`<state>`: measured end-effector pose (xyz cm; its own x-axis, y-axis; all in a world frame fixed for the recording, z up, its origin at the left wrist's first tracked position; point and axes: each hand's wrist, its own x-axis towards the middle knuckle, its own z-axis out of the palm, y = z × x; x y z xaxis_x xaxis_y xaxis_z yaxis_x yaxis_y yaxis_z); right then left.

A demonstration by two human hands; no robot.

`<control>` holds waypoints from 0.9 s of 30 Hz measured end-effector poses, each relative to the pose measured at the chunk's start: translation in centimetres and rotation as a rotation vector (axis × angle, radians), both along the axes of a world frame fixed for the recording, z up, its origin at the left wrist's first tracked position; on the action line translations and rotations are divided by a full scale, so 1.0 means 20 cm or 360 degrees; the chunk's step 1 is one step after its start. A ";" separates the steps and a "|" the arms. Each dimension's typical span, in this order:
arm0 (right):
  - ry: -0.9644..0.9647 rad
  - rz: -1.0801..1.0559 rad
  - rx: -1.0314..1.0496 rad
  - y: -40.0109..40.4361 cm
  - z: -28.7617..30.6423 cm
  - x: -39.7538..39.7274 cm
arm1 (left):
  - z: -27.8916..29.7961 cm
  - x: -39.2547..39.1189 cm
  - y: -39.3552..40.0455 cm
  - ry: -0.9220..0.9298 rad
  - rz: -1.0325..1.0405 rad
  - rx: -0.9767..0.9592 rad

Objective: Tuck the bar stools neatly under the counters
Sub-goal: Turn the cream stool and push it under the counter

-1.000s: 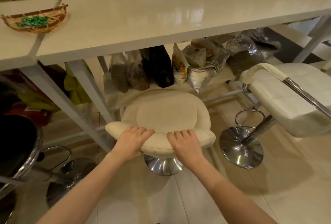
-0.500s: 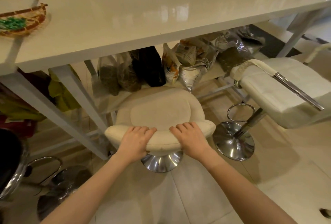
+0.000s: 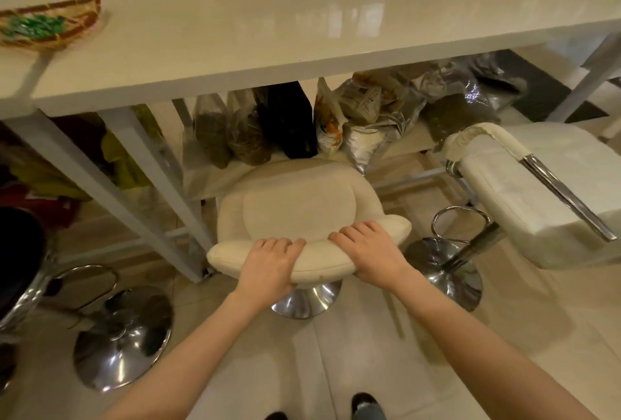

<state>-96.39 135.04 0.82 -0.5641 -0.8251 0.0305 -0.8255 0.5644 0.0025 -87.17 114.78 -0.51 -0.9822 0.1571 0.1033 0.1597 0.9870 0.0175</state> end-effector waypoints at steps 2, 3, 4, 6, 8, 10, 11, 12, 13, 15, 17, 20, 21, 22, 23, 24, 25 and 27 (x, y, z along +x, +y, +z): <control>-0.0007 0.0062 0.0012 0.04 0.00 -0.04 | 0.00 -0.01 0.06 -0.0011 0.0067 0.0014; -0.0002 0.0087 0.0013 0.05 0.00 -0.06 | 0.00 -0.01 0.09 -0.0019 0.0092 0.0010; 0.0001 0.0116 0.0015 0.07 0.00 -0.08 | 0.00 -0.01 0.11 -0.0024 0.0123 0.0004; 0.0005 0.0163 0.0020 0.10 0.00 -0.13 | 0.01 -0.02 0.17 -0.0033 0.0192 0.0006; 0.0013 0.0198 0.0013 0.13 0.00 -0.16 | 0.01 -0.03 0.21 -0.0039 0.0269 0.0022; 0.0013 0.0230 0.0004 0.14 -0.01 -0.18 | 0.03 -0.03 0.25 -0.0048 0.0329 0.0038; 0.0011 0.0243 -0.0004 0.15 -0.01 -0.19 | 0.04 -0.03 0.27 -0.0053 0.0350 0.0040; 0.0010 0.0255 -0.0008 0.15 -0.01 -0.19 | 0.04 -0.03 0.28 -0.0058 0.0366 0.0041; 0.0007 0.0263 -0.0005 0.15 -0.01 -0.19 | 0.05 -0.03 0.29 -0.0067 0.0378 0.0041; 0.0008 0.0268 0.0005 0.15 -0.01 -0.20 | 0.06 -0.03 0.29 -0.0089 0.0400 0.0037; 0.0018 0.0256 -0.0002 0.15 -0.02 -0.19 | 0.07 -0.02 0.29 -0.0129 0.0426 0.0023; 0.0012 0.0226 -0.0007 0.13 -0.04 -0.17 | 0.08 -0.01 0.27 -0.0185 0.0443 -0.0023; 0.0016 0.0217 0.0008 0.13 -0.04 -0.16 | 0.08 -0.01 0.27 -0.0199 0.0431 -0.0034; 0.0010 0.0215 0.0030 0.12 -0.04 -0.15 | 0.09 0.00 0.26 -0.0206 0.0415 -0.0043; -0.0003 0.0220 0.0047 0.12 -0.03 -0.14 | 0.09 0.00 0.25 -0.0203 0.0402 -0.0047; -0.0015 0.0226 0.0060 0.11 -0.03 -0.13 | 0.09 0.01 0.24 -0.0191 0.0397 -0.0046; -0.0036 0.0232 0.0078 0.11 -0.03 -0.12 | 0.10 0.01 0.24 -0.0181 0.0403 -0.0039; -0.0073 0.0228 0.0083 0.10 -0.02 -0.10 | 0.10 0.02 0.24 -0.0176 0.0426 -0.0013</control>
